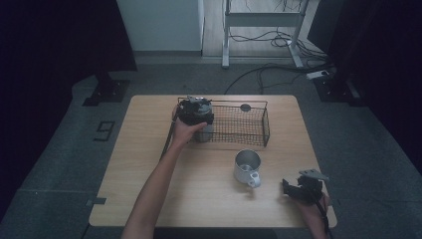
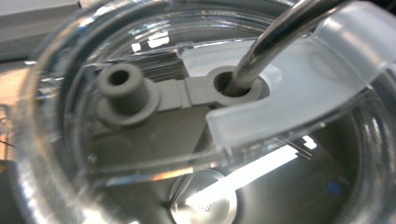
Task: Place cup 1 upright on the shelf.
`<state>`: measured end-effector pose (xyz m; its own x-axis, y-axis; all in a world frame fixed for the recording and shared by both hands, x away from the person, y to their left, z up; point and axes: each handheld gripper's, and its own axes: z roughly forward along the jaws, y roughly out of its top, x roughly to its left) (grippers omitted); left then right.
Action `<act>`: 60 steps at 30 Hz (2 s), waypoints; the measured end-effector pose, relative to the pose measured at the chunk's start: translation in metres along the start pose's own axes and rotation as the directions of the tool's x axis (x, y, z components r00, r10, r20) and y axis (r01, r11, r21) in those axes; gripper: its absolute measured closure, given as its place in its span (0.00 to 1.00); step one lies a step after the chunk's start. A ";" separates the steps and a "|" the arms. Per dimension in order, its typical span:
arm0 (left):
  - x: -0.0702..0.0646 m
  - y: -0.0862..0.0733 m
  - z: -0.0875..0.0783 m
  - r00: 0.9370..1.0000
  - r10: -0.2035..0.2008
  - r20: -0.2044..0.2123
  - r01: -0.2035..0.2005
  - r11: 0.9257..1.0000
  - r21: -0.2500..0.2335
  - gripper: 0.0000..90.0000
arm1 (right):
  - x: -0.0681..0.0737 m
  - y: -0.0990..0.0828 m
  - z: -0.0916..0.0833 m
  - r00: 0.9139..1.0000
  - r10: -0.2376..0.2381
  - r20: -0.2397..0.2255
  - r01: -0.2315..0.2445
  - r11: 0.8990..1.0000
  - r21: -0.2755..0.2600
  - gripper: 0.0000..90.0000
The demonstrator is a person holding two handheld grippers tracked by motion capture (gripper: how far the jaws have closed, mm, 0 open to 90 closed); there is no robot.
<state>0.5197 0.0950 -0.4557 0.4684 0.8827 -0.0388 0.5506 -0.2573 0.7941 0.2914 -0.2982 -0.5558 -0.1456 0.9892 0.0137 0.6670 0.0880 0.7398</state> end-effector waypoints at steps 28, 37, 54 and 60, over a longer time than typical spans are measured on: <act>0.006 -0.015 -0.060 0.998 0.014 0.060 -0.007 0.993 -0.120 0.00 | 0.000 0.000 0.000 1.000 0.000 0.000 0.000 1.000 0.000 0.15; 0.004 -0.037 -0.087 0.994 0.020 0.104 -0.006 0.991 -0.132 0.04 | 0.000 0.000 0.000 1.000 0.000 0.000 0.000 1.000 0.000 0.16; -0.003 -0.091 -0.125 0.993 0.023 0.118 -0.009 0.993 -0.120 0.05 | 0.000 0.000 0.000 1.000 0.002 -0.001 -0.002 1.000 0.002 0.16; -0.003 -0.123 -0.139 0.991 0.023 0.132 -0.010 0.995 -0.097 0.07 | 0.000 0.000 0.000 1.000 0.002 -0.001 -0.002 1.000 0.002 0.16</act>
<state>0.3547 0.1787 -0.4691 0.5680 0.8169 -0.1007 0.4764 -0.2265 0.8496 0.2914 -0.2980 -0.5556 -0.1449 0.9893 0.0153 0.6685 0.0865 0.7387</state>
